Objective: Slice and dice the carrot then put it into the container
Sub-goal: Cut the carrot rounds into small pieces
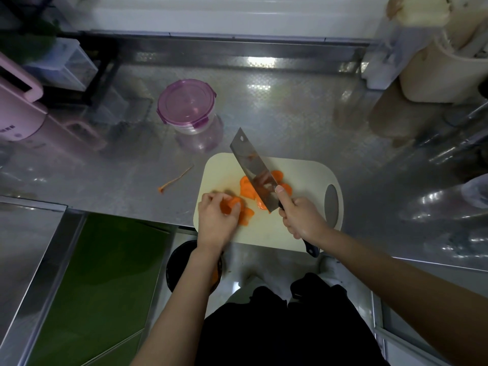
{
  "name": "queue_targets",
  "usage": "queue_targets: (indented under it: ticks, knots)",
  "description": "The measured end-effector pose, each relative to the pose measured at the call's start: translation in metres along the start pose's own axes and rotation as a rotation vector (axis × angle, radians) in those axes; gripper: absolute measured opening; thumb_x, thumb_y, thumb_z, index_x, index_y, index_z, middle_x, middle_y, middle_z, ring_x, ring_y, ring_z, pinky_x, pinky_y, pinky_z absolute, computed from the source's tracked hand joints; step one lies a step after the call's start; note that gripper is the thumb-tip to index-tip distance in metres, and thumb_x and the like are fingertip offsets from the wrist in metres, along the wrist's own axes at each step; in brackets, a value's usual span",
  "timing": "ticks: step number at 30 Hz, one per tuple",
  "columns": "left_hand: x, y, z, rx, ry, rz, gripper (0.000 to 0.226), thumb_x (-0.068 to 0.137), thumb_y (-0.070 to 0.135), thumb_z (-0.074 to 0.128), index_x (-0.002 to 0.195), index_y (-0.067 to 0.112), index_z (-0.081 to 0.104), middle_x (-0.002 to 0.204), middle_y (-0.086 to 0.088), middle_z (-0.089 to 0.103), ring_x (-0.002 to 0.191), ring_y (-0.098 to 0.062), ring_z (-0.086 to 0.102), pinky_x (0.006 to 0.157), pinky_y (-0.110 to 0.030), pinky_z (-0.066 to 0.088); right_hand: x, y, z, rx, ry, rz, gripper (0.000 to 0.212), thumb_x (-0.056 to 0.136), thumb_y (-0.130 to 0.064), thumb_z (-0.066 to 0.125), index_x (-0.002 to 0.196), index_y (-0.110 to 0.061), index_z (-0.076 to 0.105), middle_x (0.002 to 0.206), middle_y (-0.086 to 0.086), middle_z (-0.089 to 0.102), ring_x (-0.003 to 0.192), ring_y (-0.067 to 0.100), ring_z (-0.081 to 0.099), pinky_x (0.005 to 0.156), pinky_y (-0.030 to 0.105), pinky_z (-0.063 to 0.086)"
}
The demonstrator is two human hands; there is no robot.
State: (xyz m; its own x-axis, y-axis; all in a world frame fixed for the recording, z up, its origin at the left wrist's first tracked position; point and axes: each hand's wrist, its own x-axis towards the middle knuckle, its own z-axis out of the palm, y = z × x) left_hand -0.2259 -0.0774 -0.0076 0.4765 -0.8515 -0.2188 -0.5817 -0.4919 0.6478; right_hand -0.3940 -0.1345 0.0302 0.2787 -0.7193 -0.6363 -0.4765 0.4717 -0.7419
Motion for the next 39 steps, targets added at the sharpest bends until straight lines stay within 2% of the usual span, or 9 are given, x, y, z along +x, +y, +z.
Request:
queue_targets:
  ticks: [3,7,12,15,20,23,27,32,39]
  knots:
    - [-0.005,-0.003,0.002,0.211,0.029,0.102,0.035,0.077,0.037,0.071,0.104,0.019,0.060,0.114,-0.002,0.049,0.109,-0.023,0.040,0.093,-0.030,0.028,-0.001,0.000,0.002,0.010,0.007,0.000,0.053,0.096,-0.055,0.035,0.059,-0.017,0.030,0.036,-0.010,0.026,0.029,0.006,0.024,0.033,0.015,0.018]
    - [-0.019,0.002,0.014,0.498,0.133,0.272,0.029,0.074,0.036,0.073,0.085,0.012,0.061,0.097,-0.008,0.055,0.093,-0.030,0.048,0.077,-0.036,0.034,-0.001,0.000,0.004,0.000,-0.001,0.005,0.053,0.096,-0.056,0.035,0.059,-0.018,0.030,0.036,-0.010,0.026,0.029,0.007,0.024,0.033,0.014,0.018]
    - [-0.028,-0.002,0.021,0.586,0.058,0.070,0.043,0.088,0.050,0.052,0.108,0.013,0.058,0.116,-0.007,0.052,0.108,-0.027,0.045,0.088,-0.037,0.032,-0.002,0.000,0.005,-0.003,0.006,-0.005,0.052,0.095,-0.055,0.035,0.059,-0.018,0.030,0.040,-0.008,0.027,0.029,0.007,0.025,0.034,0.016,0.019]
    - [-0.028,0.000,0.022,0.510,0.014,-0.016,0.041,0.089,0.048,0.052,0.113,0.015,0.055,0.121,-0.004,0.050,0.113,-0.024,0.044,0.093,-0.037,0.032,-0.002,0.002,0.004,-0.034,0.013,-0.016,0.054,0.095,-0.056,0.034,0.059,-0.016,0.034,0.041,-0.006,0.030,0.031,0.007,0.027,0.034,0.018,0.022]
    - [-0.021,0.001,0.020,0.287,-0.039,-0.122,0.029,0.086,0.040,0.062,0.101,0.016,0.063,0.113,-0.005,0.057,0.111,-0.025,0.047,0.093,-0.037,0.034,0.001,0.006,0.003,-0.068,0.006,-0.014,0.057,0.094,-0.059,0.032,0.055,-0.018,0.033,0.041,-0.006,0.029,0.033,0.009,0.027,0.037,0.021,0.022]
    - [-0.022,0.002,0.017,0.131,-0.048,-0.095,0.021,0.083,0.036,0.066,0.085,0.015,0.064,0.095,-0.003,0.065,0.094,-0.022,0.056,0.079,-0.031,0.043,0.002,0.007,0.002,-0.065,0.011,-0.017,0.056,0.094,-0.059,0.033,0.056,-0.017,0.033,0.043,-0.004,0.029,0.032,0.009,0.027,0.036,0.019,0.022]
    - [-0.014,0.009,0.008,-0.107,-0.008,-0.155,0.017,0.082,0.029,0.068,0.074,0.017,0.059,0.082,0.004,0.062,0.077,-0.013,0.053,0.063,-0.021,0.030,0.003,0.006,0.001,-0.005,0.015,-0.004,0.052,0.095,-0.056,0.035,0.060,-0.017,0.032,0.046,-0.003,0.027,0.031,0.007,0.025,0.035,0.018,0.019]
    - [0.002,-0.002,0.003,0.143,-0.006,-0.155,0.029,0.082,0.043,0.064,0.088,0.015,0.064,0.099,-0.006,0.065,0.097,-0.028,0.057,0.084,-0.036,0.046,0.005,0.005,0.002,-0.012,0.013,-0.021,0.054,0.095,-0.056,0.035,0.058,-0.017,0.030,0.045,-0.002,0.026,0.029,0.007,0.024,0.034,0.017,0.019]
    - [0.004,0.001,0.001,0.024,0.036,-0.210,0.049,0.090,0.031,0.058,0.132,0.010,0.044,0.132,-0.016,0.038,0.125,-0.034,0.037,0.105,-0.040,0.029,0.003,0.012,0.017,-0.188,0.034,-0.132,0.061,0.096,-0.054,0.033,0.050,-0.015,0.036,0.044,-0.001,0.038,0.040,0.011,0.037,0.049,0.025,0.029]
